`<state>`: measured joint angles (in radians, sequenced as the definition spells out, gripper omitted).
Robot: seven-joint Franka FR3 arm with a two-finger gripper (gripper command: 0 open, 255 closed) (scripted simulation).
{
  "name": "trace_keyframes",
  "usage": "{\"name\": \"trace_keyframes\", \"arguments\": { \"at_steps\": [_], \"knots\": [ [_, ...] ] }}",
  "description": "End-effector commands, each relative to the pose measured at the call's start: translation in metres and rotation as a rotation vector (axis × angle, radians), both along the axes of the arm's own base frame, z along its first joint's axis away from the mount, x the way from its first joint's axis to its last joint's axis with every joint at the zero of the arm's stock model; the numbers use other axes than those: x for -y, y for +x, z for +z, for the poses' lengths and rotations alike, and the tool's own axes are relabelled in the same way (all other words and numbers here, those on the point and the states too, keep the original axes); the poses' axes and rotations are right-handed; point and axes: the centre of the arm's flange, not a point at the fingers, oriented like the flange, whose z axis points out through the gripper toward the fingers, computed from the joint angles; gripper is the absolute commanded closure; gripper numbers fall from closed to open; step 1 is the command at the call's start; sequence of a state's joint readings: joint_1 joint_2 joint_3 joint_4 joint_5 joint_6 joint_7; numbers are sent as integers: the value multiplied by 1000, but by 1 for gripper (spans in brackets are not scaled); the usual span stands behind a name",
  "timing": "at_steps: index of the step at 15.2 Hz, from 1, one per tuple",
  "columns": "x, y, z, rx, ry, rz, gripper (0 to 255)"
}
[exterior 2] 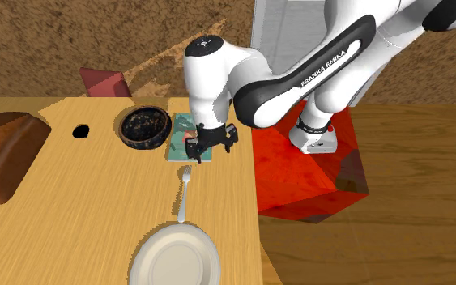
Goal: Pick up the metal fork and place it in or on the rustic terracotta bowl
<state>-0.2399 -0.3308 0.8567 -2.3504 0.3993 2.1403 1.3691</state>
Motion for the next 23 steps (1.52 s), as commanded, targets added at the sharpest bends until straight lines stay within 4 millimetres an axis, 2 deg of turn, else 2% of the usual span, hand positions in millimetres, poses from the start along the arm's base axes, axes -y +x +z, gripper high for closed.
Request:
{"name": "trace_keyframes", "arguments": {
  "at_steps": [1, 7, 10, 17, 23],
  "knots": [
    [-22, 15, -13, -10, 13, -78, 0],
    [-68, 64, -51, -41, 34, -290, 0],
    [-84, 87, -67, -54, 42, -379, 0],
    [-90, 87, -103, -54, 42, -379, 0],
    [-90, 87, -106, -54, 42, -379, 0]
  ]
}}
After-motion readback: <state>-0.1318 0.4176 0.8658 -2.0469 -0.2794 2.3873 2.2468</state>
